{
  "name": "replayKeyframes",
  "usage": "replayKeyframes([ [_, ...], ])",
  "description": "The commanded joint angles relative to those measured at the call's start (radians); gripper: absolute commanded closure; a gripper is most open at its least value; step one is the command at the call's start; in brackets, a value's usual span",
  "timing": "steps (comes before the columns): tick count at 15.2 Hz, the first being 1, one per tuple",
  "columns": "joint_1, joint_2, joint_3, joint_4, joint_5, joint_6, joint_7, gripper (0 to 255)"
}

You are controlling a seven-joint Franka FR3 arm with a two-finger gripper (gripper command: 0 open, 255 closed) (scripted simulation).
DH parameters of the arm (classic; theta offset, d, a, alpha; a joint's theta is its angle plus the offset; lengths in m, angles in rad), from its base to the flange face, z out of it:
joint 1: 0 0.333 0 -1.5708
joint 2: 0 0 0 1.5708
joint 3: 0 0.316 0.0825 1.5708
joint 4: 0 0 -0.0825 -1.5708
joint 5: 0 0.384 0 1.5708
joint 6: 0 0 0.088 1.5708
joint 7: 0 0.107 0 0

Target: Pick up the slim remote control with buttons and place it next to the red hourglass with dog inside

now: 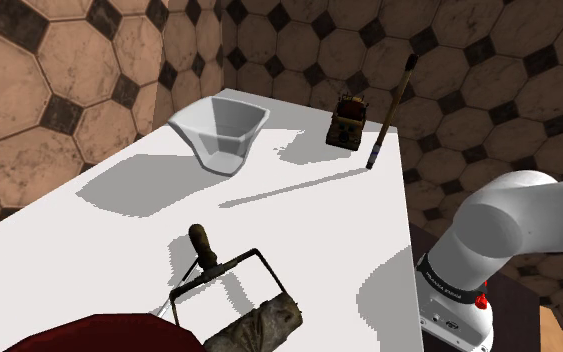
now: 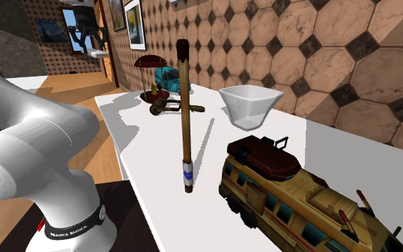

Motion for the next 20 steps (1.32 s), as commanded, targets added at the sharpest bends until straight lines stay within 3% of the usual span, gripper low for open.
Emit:
replayKeyframes([
  [1, 0.014, -0.016, -0.002, -0.039, 0.005, 0.022, -0.013, 255],
  [20, 0.116, -0.146, 0.035, -0.332, 0.083, 0.198, -0.086, 255],
])
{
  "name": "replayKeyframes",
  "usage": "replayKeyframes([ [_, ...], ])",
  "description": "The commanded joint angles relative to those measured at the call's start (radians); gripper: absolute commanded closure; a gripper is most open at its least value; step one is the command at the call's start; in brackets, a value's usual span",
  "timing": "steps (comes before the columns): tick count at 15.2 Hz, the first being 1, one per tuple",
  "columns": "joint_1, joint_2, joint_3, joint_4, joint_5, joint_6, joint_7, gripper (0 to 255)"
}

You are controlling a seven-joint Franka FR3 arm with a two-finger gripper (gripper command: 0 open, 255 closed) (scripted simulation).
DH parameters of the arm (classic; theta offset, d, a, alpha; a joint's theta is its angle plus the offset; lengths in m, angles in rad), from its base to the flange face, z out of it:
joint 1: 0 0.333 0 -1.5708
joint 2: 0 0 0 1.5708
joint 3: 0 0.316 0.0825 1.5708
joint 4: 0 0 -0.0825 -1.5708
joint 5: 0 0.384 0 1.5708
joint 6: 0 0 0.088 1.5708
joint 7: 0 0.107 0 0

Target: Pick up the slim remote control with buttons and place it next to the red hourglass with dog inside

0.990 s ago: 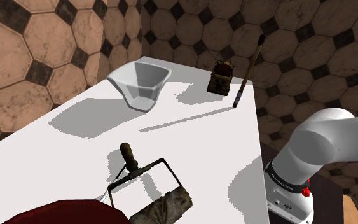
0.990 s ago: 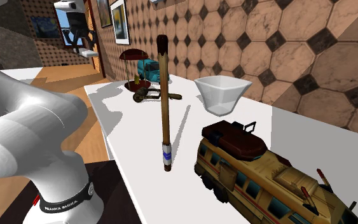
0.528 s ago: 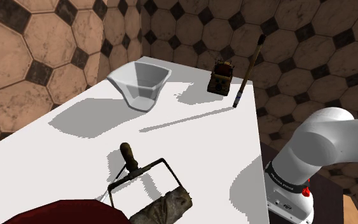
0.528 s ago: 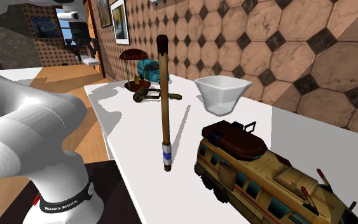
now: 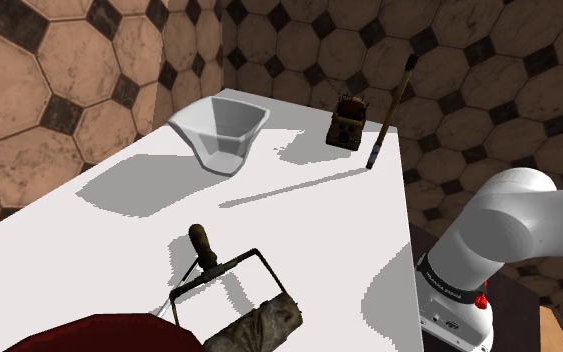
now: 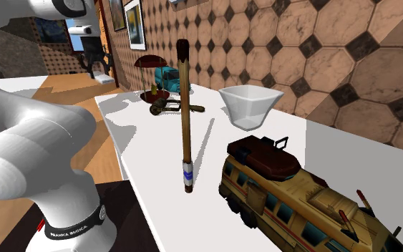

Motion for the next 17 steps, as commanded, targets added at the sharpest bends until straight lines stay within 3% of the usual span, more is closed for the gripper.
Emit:
replayKeyframes([
  [1, 0.007, -0.012, 0.008, -0.026, 0.010, 0.018, -0.007, 255],
  [17, 0.045, -0.091, 0.104, -0.195, 0.104, 0.154, -0.050, 255],
])
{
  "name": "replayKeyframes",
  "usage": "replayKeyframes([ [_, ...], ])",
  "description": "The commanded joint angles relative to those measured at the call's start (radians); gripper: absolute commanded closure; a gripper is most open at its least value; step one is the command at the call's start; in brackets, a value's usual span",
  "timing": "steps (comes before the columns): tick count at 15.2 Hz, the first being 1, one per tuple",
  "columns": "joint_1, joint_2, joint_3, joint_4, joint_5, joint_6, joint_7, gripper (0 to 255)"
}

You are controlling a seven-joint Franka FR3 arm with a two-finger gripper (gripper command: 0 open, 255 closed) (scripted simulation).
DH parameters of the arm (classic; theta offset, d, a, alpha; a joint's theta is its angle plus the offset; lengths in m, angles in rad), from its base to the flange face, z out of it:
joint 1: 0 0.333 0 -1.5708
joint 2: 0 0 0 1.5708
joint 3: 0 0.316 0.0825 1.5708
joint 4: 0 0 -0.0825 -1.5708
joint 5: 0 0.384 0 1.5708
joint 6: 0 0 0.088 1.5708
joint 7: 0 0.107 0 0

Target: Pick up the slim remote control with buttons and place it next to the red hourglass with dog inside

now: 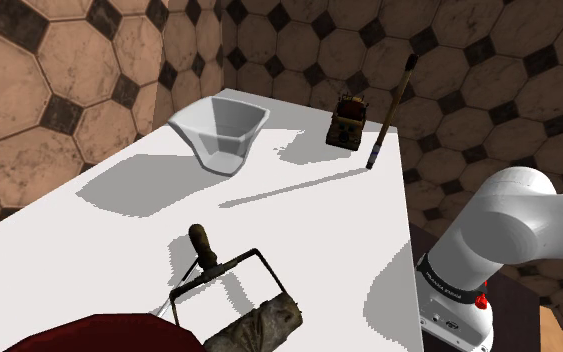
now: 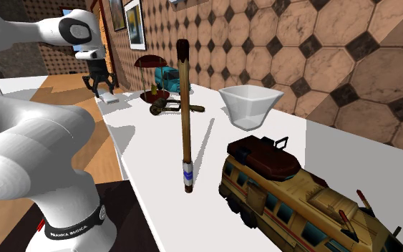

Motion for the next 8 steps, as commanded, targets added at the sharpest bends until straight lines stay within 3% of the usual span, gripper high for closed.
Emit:
replayKeyframes([
  [1, 0.001, -0.009, 0.016, -0.017, 0.014, 0.018, -0.004, 255],
  [8, 0.007, -0.037, 0.072, -0.071, 0.063, 0.075, -0.021, 255],
])
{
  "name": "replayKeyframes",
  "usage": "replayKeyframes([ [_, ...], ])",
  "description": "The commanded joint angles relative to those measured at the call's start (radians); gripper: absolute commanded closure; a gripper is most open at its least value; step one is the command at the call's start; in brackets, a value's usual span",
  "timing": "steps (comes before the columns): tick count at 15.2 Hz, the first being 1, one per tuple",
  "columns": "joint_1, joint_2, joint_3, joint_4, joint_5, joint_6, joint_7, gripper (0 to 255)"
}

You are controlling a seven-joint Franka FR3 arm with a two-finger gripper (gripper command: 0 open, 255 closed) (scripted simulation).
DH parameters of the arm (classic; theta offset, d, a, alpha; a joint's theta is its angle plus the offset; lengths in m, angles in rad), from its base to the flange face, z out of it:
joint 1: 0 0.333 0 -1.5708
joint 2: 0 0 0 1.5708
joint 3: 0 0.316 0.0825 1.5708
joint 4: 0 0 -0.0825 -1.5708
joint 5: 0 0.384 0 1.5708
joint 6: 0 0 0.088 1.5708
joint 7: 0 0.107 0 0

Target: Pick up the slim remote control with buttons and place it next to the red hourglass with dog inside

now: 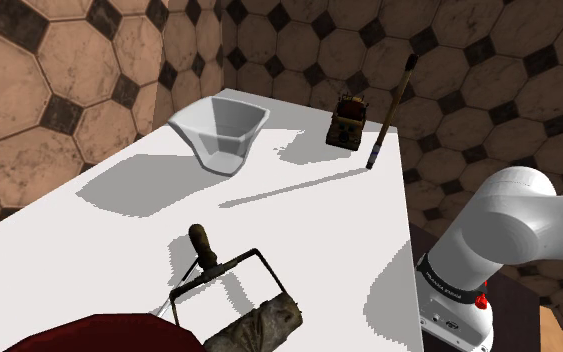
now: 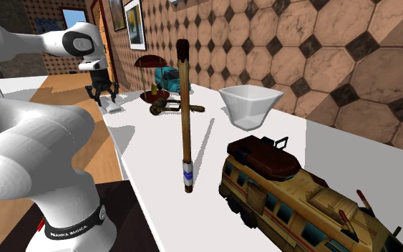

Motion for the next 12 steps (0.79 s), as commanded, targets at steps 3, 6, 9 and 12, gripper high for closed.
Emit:
replayKeyframes([
  [3, -0.003, -0.004, 0.011, -0.002, 0.008, 0.008, 0.001, 255],
  [6, -0.003, -0.004, 0.011, -0.002, 0.008, 0.008, 0.001, 255],
  [9, -0.003, -0.004, 0.011, -0.002, 0.008, 0.008, 0.001, 0],
  [12, -0.003, -0.004, 0.011, -0.002, 0.008, 0.008, 0.001, 0],
])
